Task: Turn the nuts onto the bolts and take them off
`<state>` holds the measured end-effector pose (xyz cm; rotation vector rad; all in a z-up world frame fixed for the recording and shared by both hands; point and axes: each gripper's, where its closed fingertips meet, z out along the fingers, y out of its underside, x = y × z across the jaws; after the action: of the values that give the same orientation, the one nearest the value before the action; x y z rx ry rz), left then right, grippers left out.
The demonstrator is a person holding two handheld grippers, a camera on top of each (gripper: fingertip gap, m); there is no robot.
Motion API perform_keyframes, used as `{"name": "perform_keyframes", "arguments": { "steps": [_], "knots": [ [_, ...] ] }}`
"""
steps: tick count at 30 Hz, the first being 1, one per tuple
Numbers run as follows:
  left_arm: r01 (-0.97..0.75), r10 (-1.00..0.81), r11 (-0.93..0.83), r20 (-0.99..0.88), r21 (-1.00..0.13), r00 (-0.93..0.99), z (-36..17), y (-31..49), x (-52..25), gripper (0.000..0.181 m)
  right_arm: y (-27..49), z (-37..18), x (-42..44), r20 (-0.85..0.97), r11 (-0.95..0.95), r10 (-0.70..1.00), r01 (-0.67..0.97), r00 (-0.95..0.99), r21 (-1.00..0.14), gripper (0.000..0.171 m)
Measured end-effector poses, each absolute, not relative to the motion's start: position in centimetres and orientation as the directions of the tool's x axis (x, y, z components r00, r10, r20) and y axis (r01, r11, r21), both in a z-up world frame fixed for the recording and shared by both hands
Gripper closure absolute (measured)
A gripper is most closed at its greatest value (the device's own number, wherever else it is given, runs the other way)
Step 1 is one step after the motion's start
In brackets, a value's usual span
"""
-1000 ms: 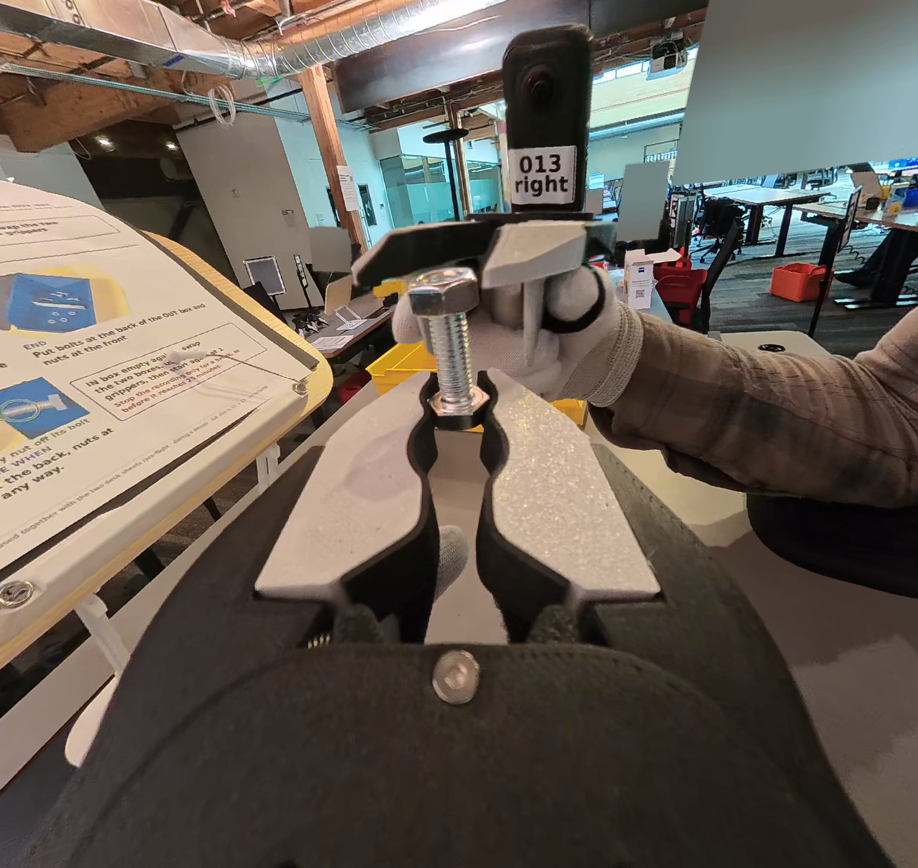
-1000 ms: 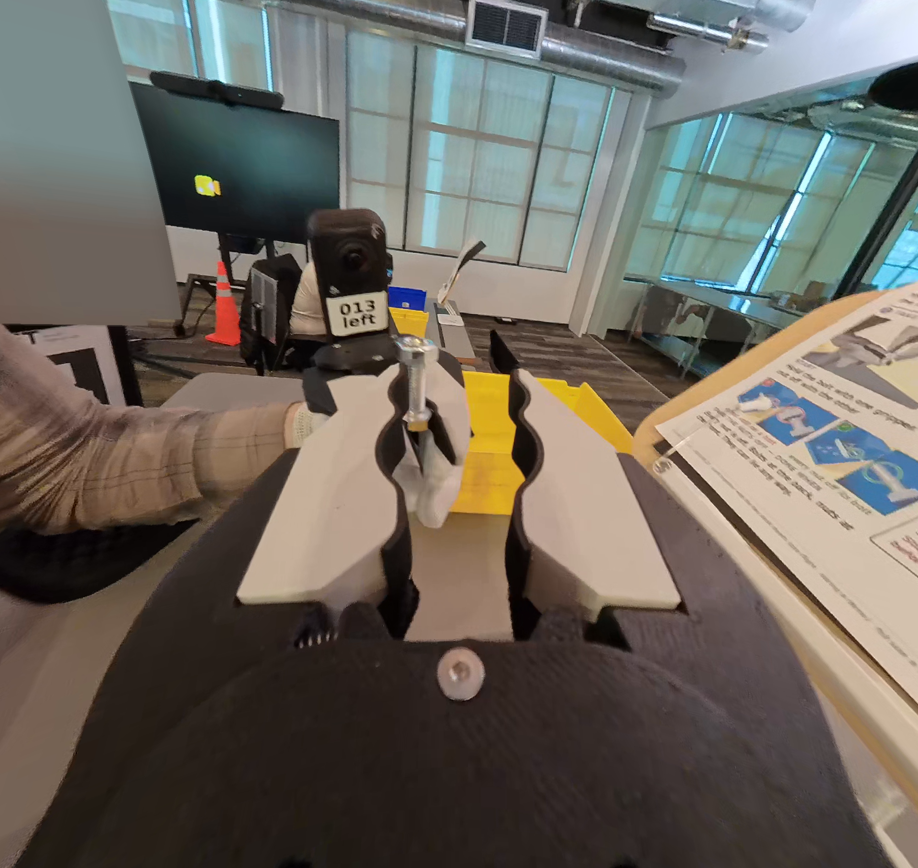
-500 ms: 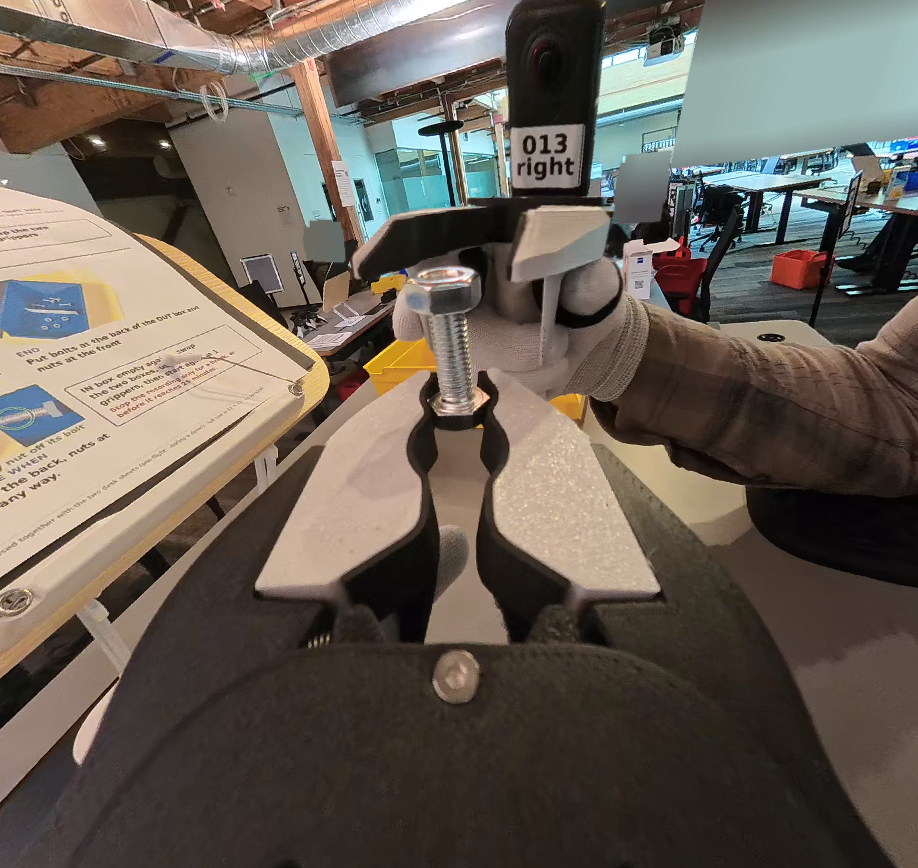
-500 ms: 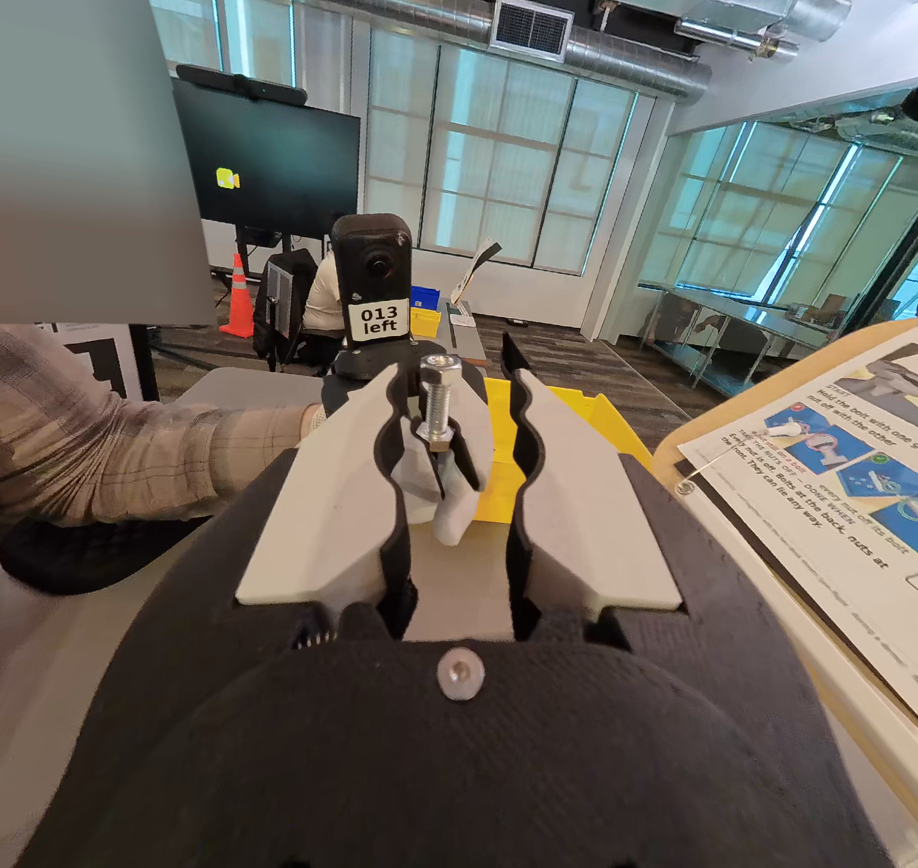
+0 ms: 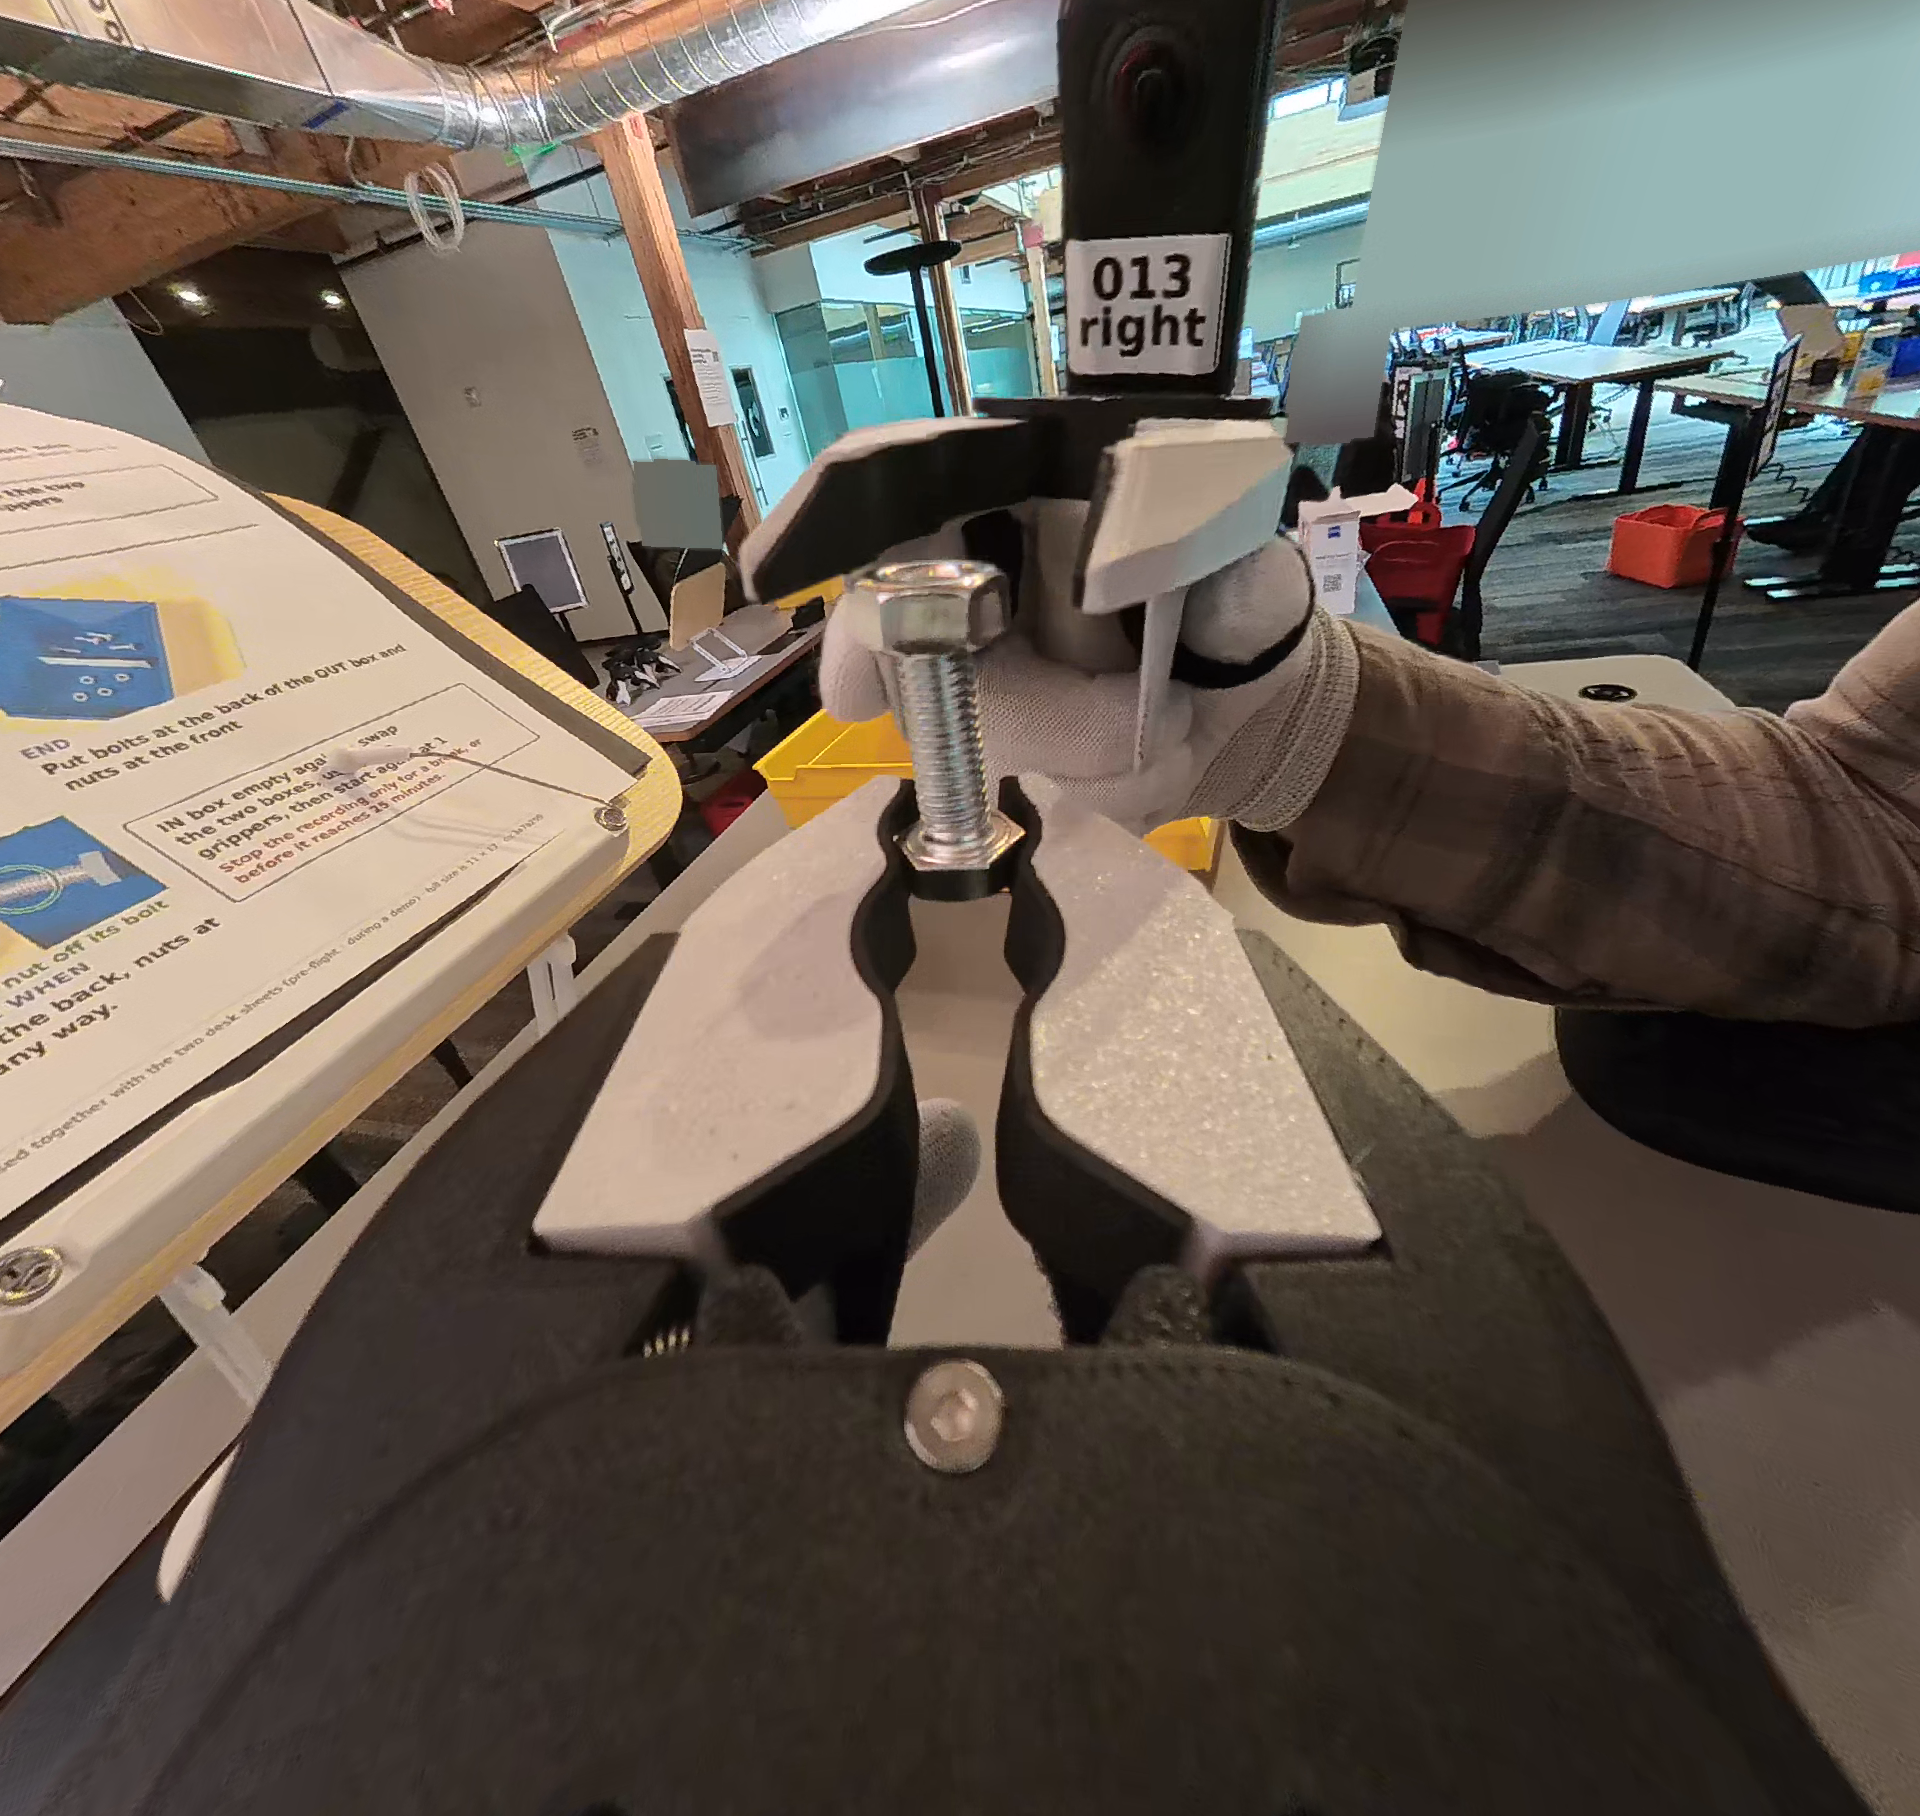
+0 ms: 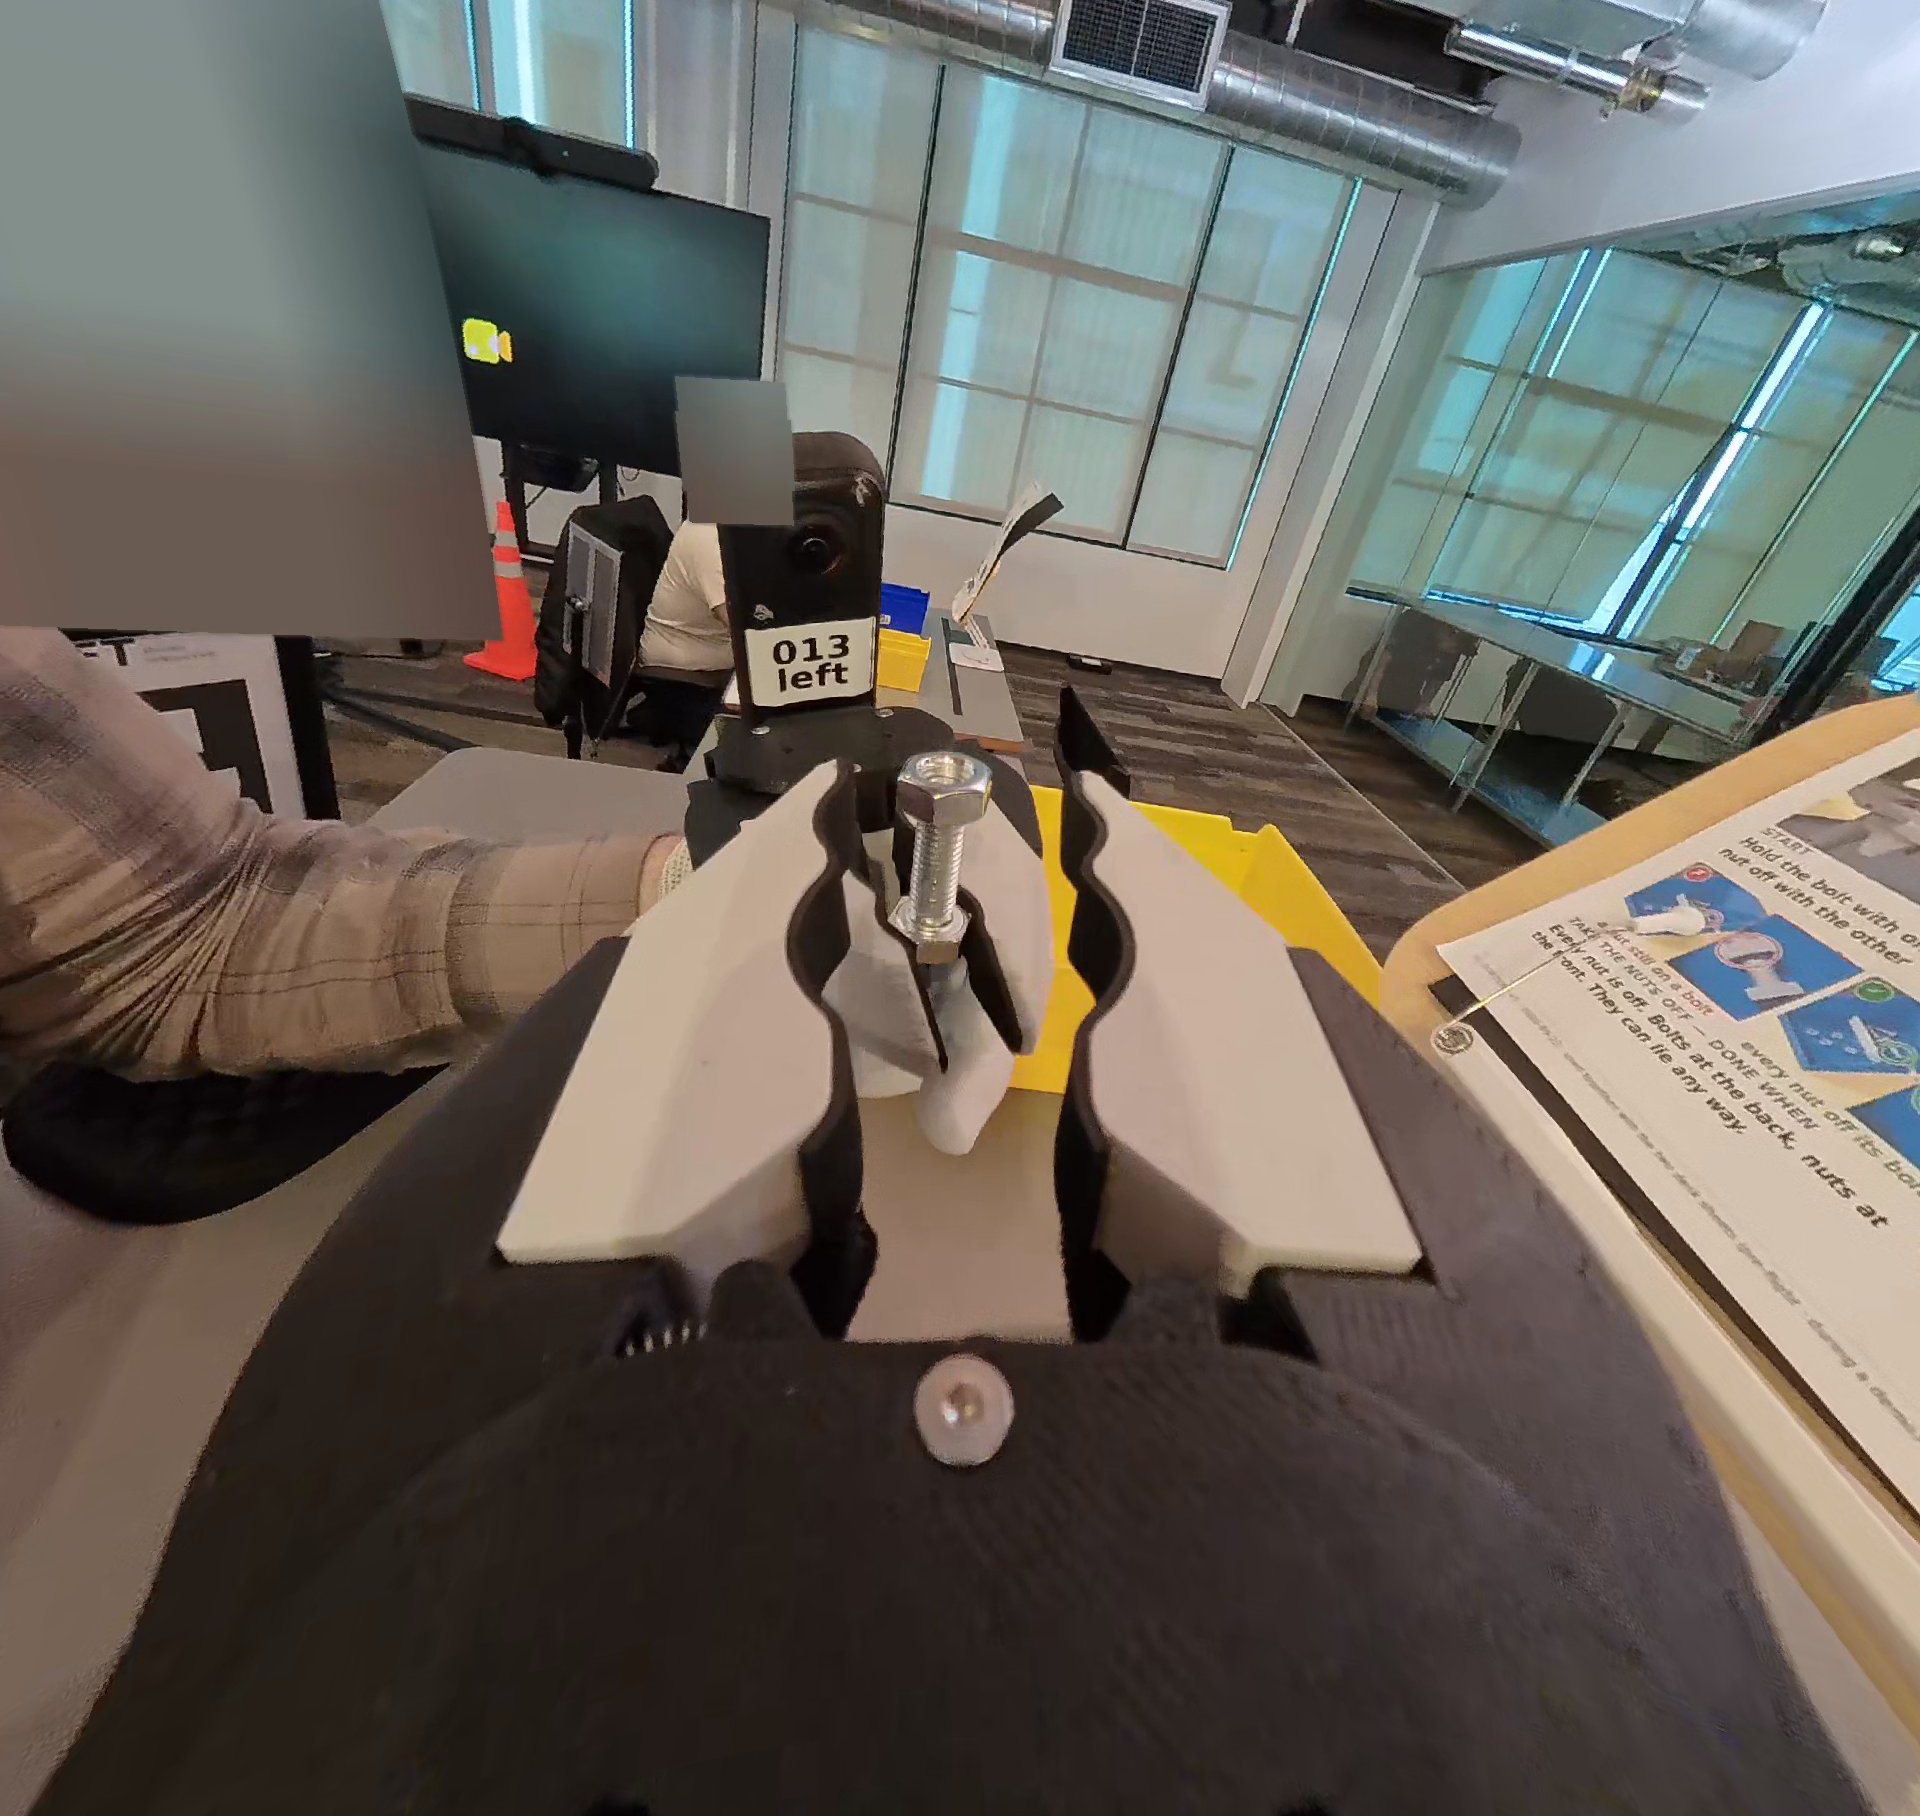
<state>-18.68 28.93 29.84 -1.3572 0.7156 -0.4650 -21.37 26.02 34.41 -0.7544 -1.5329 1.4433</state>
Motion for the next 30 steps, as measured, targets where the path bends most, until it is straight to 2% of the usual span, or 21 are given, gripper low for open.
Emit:
{"name": "perform_keyframes", "arguments": {
  "steps": [2,26,30],
  "knots": [
    [-0.101,-0.686,0.174,-0.195,-0.979,0.702,29.9,28.8,-18.5,0.167,26.2,34.1,-21.5,0.185,0.145,0.884,-0.124,-0.43,-0.982,0.139],
    [-0.096,-0.689,0.181,-0.196,-0.979,0.698,30.2,28.6,-18.3,0.167,25.6,34.4,-20.9,0.17,0.116,0.863,-0.14,-0.475,-0.983,0.137],
    [-0.103,-0.688,0.177,-0.198,-0.979,0.699,30.0,28.7,-18.2,0.167,25.3,34.1,-21.2,0.18,0.134,0.861,-0.128,-0.477,-0.983,0.144]
  ]
}}
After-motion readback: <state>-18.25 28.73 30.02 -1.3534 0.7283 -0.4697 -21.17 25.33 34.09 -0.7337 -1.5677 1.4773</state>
